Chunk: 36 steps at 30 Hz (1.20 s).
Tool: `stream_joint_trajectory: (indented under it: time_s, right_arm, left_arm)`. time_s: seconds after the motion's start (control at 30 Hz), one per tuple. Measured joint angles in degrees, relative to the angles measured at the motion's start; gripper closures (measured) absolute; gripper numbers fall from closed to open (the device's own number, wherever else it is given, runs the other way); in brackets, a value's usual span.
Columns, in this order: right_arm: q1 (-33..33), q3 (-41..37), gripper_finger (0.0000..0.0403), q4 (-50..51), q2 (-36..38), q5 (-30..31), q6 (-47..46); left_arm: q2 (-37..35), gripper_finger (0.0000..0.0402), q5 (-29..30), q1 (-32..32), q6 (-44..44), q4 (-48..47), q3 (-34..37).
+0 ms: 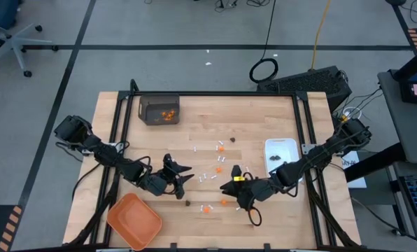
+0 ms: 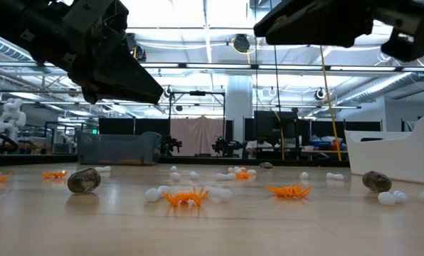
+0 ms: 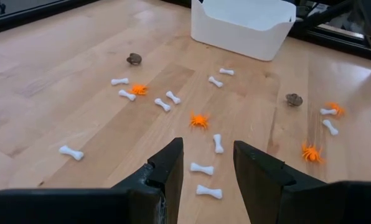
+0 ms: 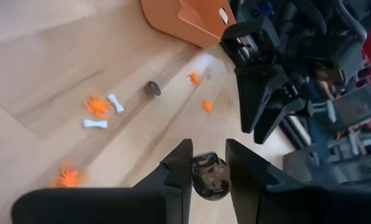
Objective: Sort Halloween decoration
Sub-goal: Put the black skull toy into the white bin
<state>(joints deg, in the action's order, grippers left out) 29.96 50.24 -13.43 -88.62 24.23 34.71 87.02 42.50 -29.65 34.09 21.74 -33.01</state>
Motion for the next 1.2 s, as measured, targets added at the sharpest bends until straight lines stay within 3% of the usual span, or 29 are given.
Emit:
stream_joint_trajectory:
  time_s: [0.4,0.73,0.97,1.2]
  right_arm:
    - [0.7,0.0,0.034,0.0,0.0,0.0,-11.7]
    - [0.9,0.0,0.034,3.3,0.0,-0.3,-29.1]
    - [0.9,0.0,0.034,15.5,2.6,-0.5,-41.2]
    - [1.6,0.0,0.0339,35.4,13.4,-0.4,-53.6]
  left_arm:
    - [0.0,0.0263,0.0,0.0,0.0,0.0,0.0]
    - [0.0,0.0263,0.0,0.0,0.0,0.0,0.0]
    - [0.0,0.0263,-0.4,0.0,0.1,0.0,0.0]
    - [0.0,0.0263,-0.4,0.0,0.0,-0.1,0.0]
